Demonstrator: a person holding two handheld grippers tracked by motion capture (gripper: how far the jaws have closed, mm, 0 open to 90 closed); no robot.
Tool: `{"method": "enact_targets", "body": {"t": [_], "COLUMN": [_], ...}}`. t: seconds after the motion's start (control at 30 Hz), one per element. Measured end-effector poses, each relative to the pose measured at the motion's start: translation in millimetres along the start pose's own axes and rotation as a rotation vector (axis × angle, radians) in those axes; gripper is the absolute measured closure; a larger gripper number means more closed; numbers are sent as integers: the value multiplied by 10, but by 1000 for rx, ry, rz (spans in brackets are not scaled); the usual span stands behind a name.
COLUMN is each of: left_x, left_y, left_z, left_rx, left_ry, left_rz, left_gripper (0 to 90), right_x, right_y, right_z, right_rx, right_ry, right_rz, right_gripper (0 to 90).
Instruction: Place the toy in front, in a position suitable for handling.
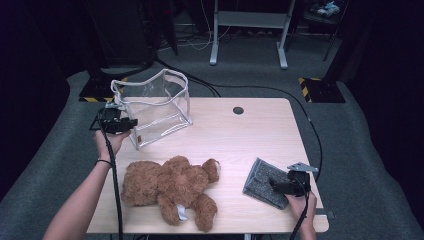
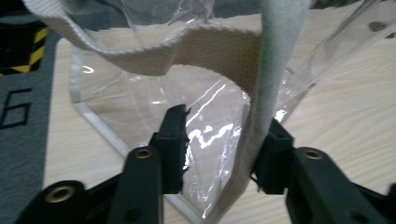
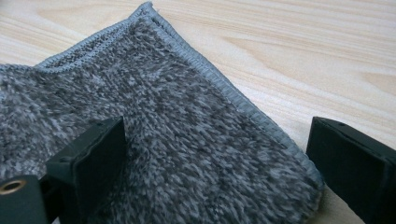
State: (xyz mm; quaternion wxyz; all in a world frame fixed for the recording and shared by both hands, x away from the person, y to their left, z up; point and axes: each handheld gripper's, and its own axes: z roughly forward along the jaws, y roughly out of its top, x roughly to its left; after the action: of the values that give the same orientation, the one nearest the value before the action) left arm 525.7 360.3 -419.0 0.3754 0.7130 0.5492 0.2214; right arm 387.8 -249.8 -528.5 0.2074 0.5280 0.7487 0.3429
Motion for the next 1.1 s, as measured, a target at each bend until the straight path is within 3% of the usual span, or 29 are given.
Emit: {"method": "enact_targets", "body": {"t": [0.1, 0.47, 0.8, 1.1], "left_x": [-30, 123, 236, 391], "left_y": [1, -7, 7, 68], "left_z": [11, -1, -5, 11], "left_rx": [-11, -27, -27, -8], "left_ry": [7, 19, 45, 84], "left_rz": [20, -11, -13, -50], "left_gripper": [781, 859, 870, 868], "right_x": [-1, 0, 1, 0], "right_y": [0, 0, 0, 0], "right_z": [0, 0, 0, 0], "right_rx": [0, 0, 0, 0], "right_ry": [0, 0, 1, -1], "right_rz": [0, 0, 2, 0], "right_gripper": [51, 51, 51, 51]}}
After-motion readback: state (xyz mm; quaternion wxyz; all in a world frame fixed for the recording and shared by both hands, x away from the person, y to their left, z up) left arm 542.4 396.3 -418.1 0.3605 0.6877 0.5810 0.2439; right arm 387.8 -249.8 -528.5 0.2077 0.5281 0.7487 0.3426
